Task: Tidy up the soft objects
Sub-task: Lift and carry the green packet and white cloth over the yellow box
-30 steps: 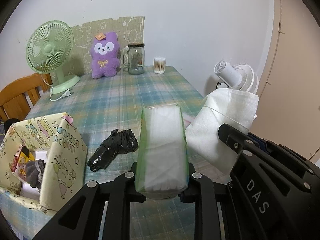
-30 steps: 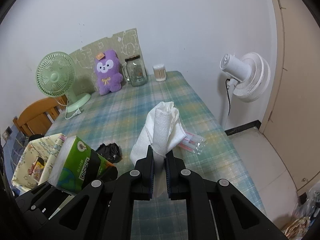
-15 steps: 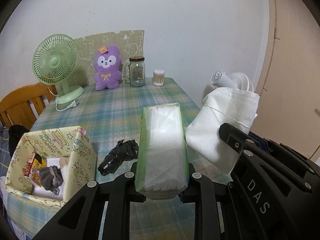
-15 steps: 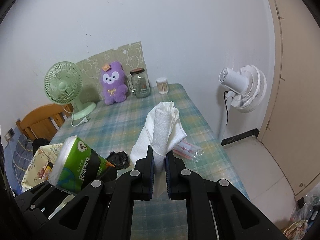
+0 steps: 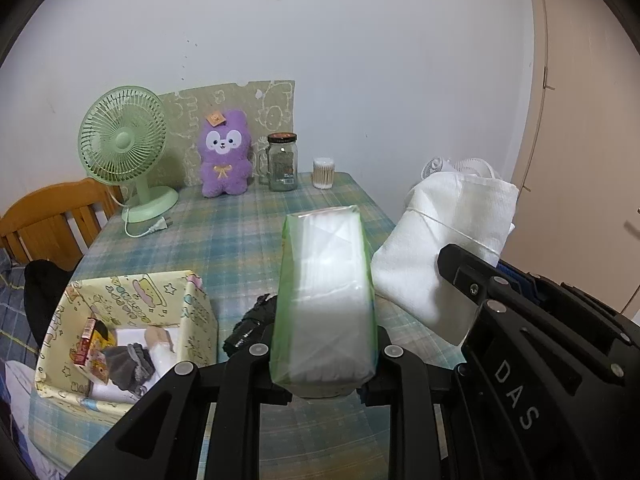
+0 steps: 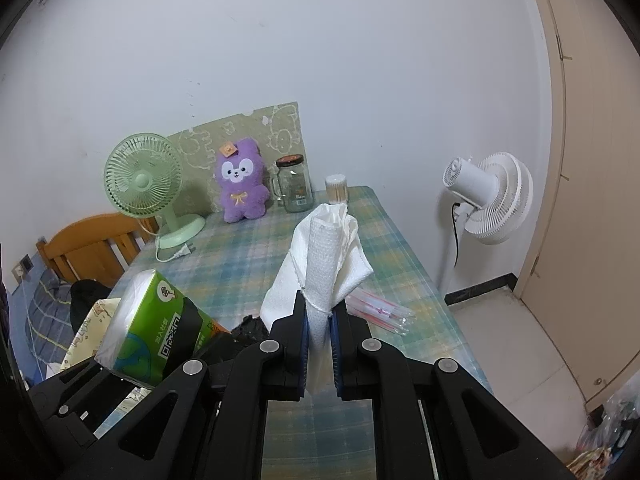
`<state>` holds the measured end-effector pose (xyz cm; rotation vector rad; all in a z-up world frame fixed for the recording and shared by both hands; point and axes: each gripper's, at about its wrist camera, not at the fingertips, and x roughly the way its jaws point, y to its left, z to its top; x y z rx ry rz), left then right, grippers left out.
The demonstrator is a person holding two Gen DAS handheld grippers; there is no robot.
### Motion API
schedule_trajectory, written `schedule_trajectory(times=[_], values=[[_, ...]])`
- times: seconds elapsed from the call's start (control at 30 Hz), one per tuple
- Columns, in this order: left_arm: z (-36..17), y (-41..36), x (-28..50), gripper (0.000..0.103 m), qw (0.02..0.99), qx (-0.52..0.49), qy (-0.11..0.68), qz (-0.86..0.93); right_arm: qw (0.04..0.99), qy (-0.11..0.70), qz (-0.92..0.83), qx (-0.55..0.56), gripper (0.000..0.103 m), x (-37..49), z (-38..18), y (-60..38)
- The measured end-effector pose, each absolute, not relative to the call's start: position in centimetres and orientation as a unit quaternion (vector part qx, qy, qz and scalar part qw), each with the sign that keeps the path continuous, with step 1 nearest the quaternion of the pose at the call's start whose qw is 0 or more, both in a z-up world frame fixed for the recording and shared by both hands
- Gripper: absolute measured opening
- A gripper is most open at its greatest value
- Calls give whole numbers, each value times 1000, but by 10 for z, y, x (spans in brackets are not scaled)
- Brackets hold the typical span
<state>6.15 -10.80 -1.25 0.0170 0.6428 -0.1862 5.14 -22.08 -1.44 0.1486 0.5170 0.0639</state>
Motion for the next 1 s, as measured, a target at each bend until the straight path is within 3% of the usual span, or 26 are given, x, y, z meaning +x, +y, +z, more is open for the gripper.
schedule_trajectory(times=[1.0], values=[[0,-44,64,21,954,29,289,-79,964,255,66,40,12,63,-2,-148]])
